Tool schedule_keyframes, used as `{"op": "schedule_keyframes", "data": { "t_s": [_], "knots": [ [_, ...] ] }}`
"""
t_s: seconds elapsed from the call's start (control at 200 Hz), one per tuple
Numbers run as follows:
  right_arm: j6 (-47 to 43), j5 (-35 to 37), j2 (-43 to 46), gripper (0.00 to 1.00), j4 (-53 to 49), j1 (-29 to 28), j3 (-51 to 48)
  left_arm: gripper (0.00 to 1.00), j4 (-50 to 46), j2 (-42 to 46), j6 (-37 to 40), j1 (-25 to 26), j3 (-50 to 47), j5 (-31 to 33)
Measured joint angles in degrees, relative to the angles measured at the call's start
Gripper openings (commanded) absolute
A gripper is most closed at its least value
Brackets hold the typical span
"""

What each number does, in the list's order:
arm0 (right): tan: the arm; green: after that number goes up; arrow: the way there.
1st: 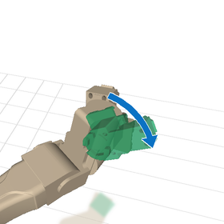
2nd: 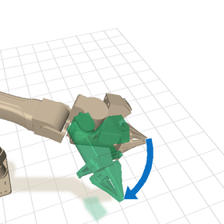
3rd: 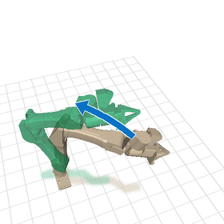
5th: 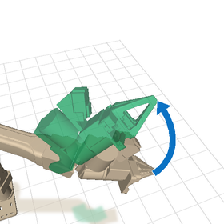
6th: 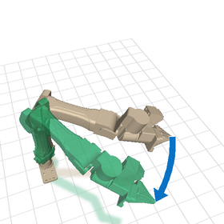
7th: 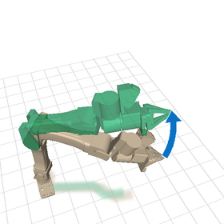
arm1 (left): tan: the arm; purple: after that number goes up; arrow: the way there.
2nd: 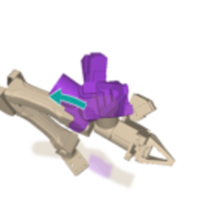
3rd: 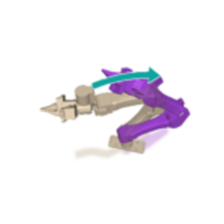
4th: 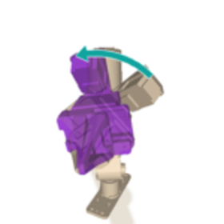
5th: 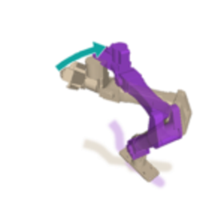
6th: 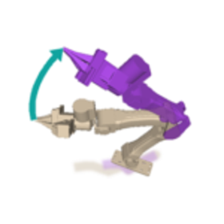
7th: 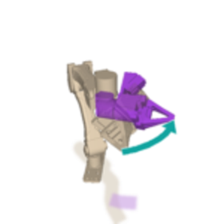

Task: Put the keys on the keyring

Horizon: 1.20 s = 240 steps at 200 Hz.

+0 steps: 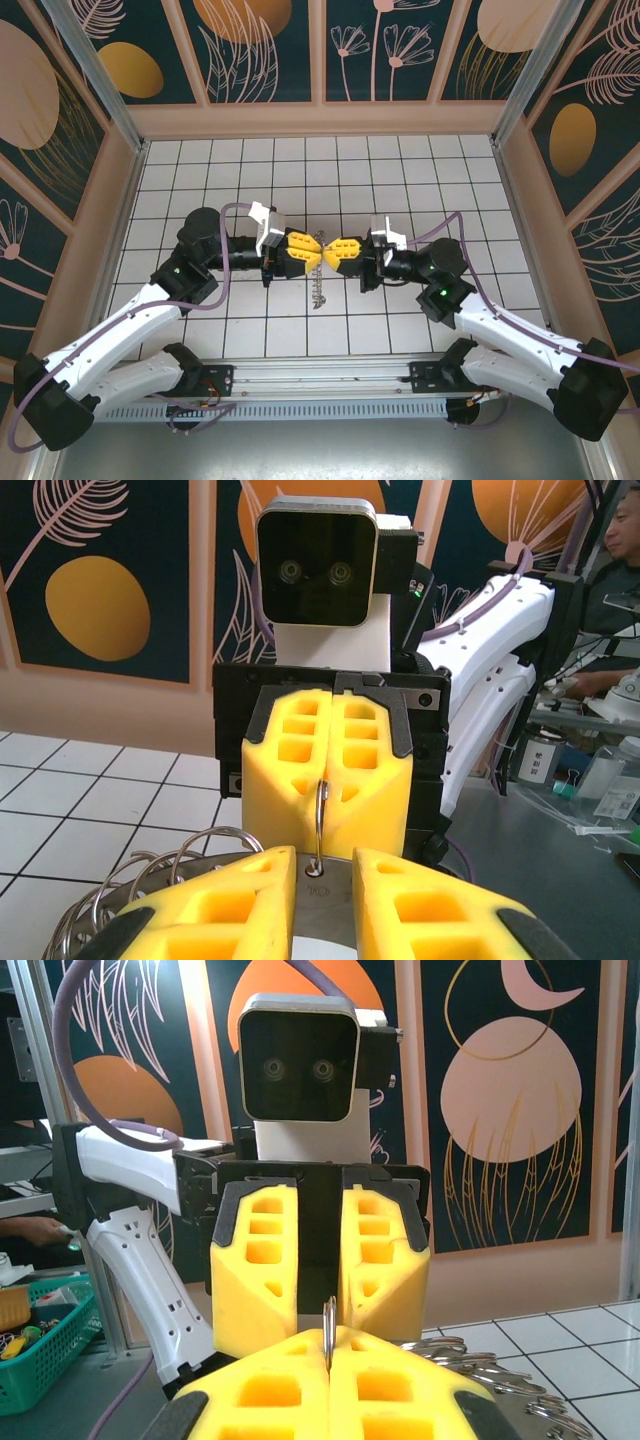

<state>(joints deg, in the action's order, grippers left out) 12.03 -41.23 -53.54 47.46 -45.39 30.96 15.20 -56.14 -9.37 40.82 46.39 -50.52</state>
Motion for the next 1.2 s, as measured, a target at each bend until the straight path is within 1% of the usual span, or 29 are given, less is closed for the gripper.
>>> {"op": "schedule_keyframes", "data": {
  "t_s": [0.29, 0.365, 0.44, 0.515, 0.661, 0.791, 0.906, 0.956, 1.101, 1.201],
  "knots": [
    [0.46, -1.79, -0.87, 0.00, 1.44, 0.50, 0.00, 0.21, 0.63, -0.42, -0.31, -0.17, 0.02, -0.74],
    [0.55, -2.32, -0.96, 0.00, 1.68, 0.74, 0.00, 0.19, 0.94, -0.70, -0.44, -0.28, 0.02, -1.25],
    [0.50, -2.56, -0.96, 0.00, 1.66, 0.83, 0.00, 0.12, 1.07, -0.81, -0.83, -0.33, 0.02, -1.55],
    [0.31, -2.71, -0.94, 0.00, 1.66, 0.83, 0.00, 0.00, 1.11, -0.81, -1.29, -0.33, 0.09, -1.57],
    [-0.81, -2.71, -0.87, 0.00, 0.74, 0.90, 0.20, 0.00, 0.96, -0.81, -1.03, -0.44, 0.11, -1.22],
    [-2.54, -1.73, -0.83, 0.00, -1.51, 0.94, 1.03, 0.00, 0.37, -0.68, -0.72, -0.59, 0.11, 0.37],
    [-3.78, -0.63, -0.52, 0.11, -3.56, 0.94, 1.42, 0.00, -0.28, -0.52, -0.28, -0.59, 0.11, 1.73],
    [-4.31, -0.13, -0.35, 0.14, -4.59, 0.94, 1.57, 0.00, -0.68, -0.52, 0.11, -0.57, 0.11, 2.25],
    [-6.01, 1.38, 0.17, 0.12, -8.17, 0.74, 2.10, 0.00, -3.69, -0.61, 1.62, -0.57, 0.94, 3.48],
    [-7.41, 2.40, 0.68, 0.06, -10.95, 0.66, 2.91, 0.00, -6.78, -1.01, 3.28, -0.57, 2.51, 4.15]
  ]
}}
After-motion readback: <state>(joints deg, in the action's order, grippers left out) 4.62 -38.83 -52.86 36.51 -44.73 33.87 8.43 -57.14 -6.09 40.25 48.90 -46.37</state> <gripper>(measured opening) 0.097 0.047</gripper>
